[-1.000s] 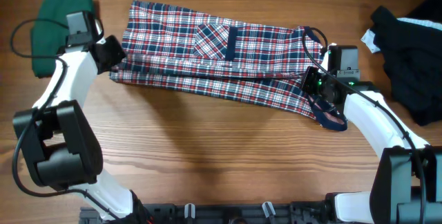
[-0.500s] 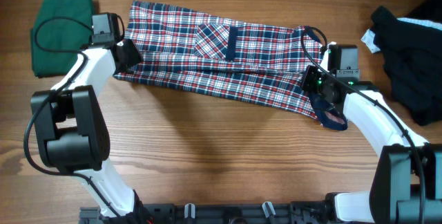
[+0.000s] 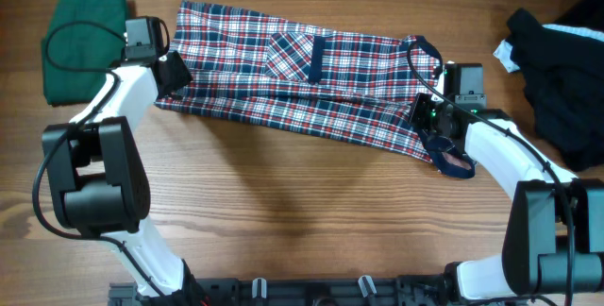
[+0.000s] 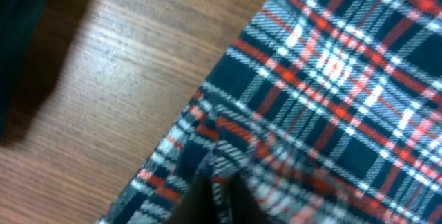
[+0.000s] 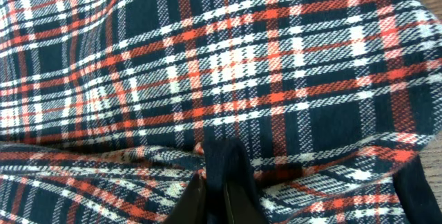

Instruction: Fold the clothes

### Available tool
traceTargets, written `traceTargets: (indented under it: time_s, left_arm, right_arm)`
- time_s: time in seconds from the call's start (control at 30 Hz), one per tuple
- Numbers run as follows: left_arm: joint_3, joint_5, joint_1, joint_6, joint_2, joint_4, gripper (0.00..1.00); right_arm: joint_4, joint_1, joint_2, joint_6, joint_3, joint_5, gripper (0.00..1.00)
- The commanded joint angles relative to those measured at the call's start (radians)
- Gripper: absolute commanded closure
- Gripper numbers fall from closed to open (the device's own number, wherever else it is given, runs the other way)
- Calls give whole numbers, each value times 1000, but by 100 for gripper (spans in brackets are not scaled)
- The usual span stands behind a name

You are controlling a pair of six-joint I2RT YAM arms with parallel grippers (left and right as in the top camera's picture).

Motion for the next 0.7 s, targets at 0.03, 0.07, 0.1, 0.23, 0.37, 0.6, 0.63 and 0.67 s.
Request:
traceTargets:
  time_s: [0.03,0.07,0.1,0.23,0.37,0.6,0.63,0.67]
  left_arm:
    - [1,-17,5,-2,7,18,96]
    - [1,-17,5,-2,7,21,96]
    - [1,-17,5,-2,7,26,96]
    - [1,-17,5,-2,7,45,96]
    - [1,-17,5,-2,7,70,96]
    - [1,-15,5,-5,7,108,96]
    - [1,0,5,-5,7,121,96]
    - [1,14,5,-5,7,128,96]
  right_arm:
    - [16,-7,19,-18,17,33,94]
    - [20,-7,20,-17,17,33,94]
    - [26,-7,25,-17,17,32,88]
    - [45,-7,43,-16,17,32,58]
    - [50,-7,68,-9,17,31,26]
    - [50,-7,71,-9,16,28,14]
    - [50,-6,71,-9,16,28,12]
    - [49,-6,71,-9,16,27,11]
